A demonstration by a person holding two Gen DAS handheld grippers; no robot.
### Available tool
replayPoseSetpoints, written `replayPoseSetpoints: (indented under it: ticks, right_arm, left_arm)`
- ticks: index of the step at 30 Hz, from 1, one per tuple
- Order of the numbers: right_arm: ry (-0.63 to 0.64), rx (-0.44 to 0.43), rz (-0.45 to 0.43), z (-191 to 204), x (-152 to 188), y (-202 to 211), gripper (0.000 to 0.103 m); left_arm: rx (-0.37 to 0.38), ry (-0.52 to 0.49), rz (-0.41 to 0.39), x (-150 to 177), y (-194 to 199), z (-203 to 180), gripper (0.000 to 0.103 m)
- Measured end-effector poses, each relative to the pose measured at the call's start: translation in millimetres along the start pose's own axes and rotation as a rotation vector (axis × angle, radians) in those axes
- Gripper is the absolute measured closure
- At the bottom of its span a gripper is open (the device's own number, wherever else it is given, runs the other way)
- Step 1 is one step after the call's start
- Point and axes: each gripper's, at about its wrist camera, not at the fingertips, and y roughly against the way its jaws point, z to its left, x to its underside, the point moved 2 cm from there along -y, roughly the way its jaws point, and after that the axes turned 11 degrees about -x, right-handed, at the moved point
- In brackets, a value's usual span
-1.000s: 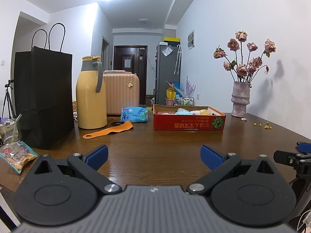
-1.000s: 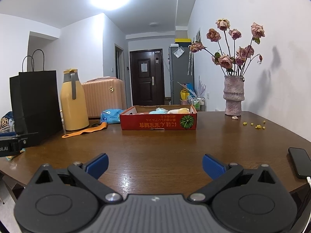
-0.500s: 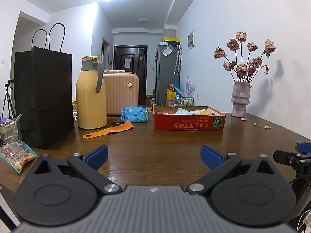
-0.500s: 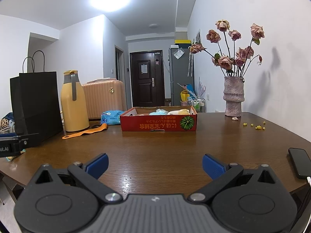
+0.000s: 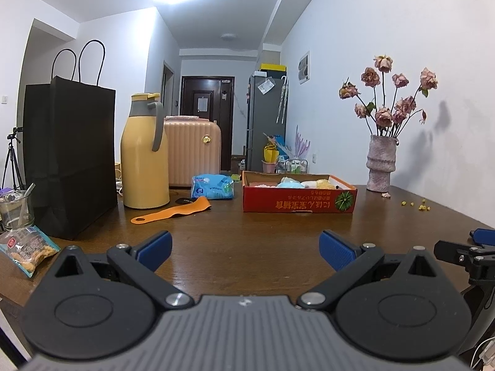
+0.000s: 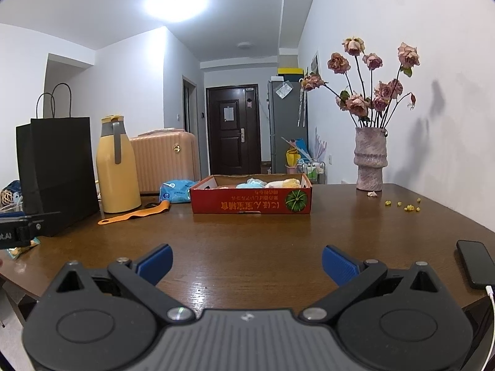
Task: Organize soft objects
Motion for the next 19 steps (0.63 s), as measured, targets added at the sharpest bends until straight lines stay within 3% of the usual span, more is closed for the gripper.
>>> replayPoseSetpoints:
  ticks: [19]
  right_arm:
    - [0.012,0.002,-0.001,3.9,0.0,0.0,0.0]
  left_arm:
    - [0.006,-0.021,-0.018,0.4,3.8,-2.5,0.0]
